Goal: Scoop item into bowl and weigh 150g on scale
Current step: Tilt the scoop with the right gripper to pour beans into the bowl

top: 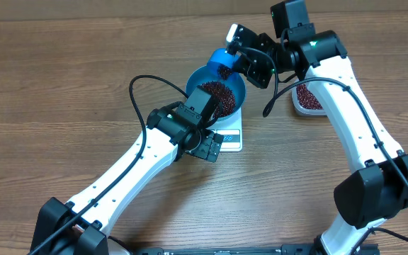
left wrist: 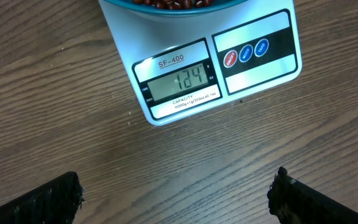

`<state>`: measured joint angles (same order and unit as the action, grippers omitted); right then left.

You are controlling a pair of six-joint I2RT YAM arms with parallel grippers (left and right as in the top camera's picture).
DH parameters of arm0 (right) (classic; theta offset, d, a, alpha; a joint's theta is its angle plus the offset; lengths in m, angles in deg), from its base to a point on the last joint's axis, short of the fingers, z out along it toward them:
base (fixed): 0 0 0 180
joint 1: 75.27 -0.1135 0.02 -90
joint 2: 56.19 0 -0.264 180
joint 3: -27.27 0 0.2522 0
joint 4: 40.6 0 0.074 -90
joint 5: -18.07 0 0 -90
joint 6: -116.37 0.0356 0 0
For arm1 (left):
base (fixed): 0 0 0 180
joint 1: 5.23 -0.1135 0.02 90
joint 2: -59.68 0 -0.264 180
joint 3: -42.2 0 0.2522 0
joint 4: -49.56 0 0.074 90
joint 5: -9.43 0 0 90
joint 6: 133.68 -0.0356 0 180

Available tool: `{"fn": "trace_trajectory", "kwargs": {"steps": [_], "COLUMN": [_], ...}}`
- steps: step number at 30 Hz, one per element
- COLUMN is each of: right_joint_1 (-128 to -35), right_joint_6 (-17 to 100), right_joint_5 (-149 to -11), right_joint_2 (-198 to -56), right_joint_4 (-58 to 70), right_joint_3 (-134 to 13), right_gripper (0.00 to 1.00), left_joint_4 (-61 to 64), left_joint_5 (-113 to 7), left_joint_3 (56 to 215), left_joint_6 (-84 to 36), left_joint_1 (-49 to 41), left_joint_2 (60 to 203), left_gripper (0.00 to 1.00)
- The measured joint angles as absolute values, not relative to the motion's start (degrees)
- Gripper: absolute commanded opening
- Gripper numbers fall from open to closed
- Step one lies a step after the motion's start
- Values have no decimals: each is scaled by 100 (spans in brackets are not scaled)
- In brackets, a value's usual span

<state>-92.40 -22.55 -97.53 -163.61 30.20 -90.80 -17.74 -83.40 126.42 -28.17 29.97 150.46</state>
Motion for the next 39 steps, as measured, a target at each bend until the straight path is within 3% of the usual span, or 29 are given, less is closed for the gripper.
{"fn": "trace_trajectory", "kwargs": {"steps": [9, 39], "right_joint_1": [-9612, -9603], "right_joint_6": [-2504, -2603], "right_joint_5": [-9563, -9130], "right_joint_2": [-16361, -16361], "right_joint_4": [2994, 2898], "right_joint_3": [-9080, -9080], "right_gripper": [4, 4], "left_joint_4": [-1774, -1774], "left_joint_5": [-8340, -8340], "left_joint_3": [12642, 12642], "left_joint_6": [-2817, -2817], "left_joint_1": [2997, 2997], "left_joint_2": [15046, 15046], "left_gripper": [100, 99]}}
